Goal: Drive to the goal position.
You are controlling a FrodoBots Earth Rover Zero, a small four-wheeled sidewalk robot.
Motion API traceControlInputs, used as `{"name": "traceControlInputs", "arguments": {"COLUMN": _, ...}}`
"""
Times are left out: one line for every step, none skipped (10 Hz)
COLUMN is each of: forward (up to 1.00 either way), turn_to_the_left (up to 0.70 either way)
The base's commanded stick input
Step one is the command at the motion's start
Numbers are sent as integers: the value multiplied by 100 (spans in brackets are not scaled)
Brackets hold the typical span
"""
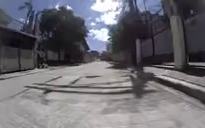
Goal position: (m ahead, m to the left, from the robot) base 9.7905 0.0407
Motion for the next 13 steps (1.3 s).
{"name": "traceControlInputs", "arguments": {"forward": 100, "turn_to_the_left": 0}}
{"name": "traceControlInputs", "arguments": {"forward": 100, "turn_to_the_left": 0}}
{"name": "traceControlInputs", "arguments": {"forward": 100, "turn_to_the_left": 0}}
{"name": "traceControlInputs", "arguments": {"forward": 100, "turn_to_the_left": 0}}
{"name": "traceControlInputs", "arguments": {"forward": 100, "turn_to_the_left": 0}}
{"name": "traceControlInputs", "arguments": {"forward": 100, "turn_to_the_left": 0}}
{"name": "traceControlInputs", "arguments": {"forward": 100, "turn_to_the_left": 0}}
{"name": "traceControlInputs", "arguments": {"forward": 100, "turn_to_the_left": 0}}
{"name": "traceControlInputs", "arguments": {"forward": 100, "turn_to_the_left": 0}}
{"name": "traceControlInputs", "arguments": {"forward": 100, "turn_to_the_left": 0}}
{"name": "traceControlInputs", "arguments": {"forward": 100, "turn_to_the_left": 0}}
{"name": "traceControlInputs", "arguments": {"forward": 100, "turn_to_the_left": 0}}
{"name": "traceControlInputs", "arguments": {"forward": 100, "turn_to_the_left": 0}}
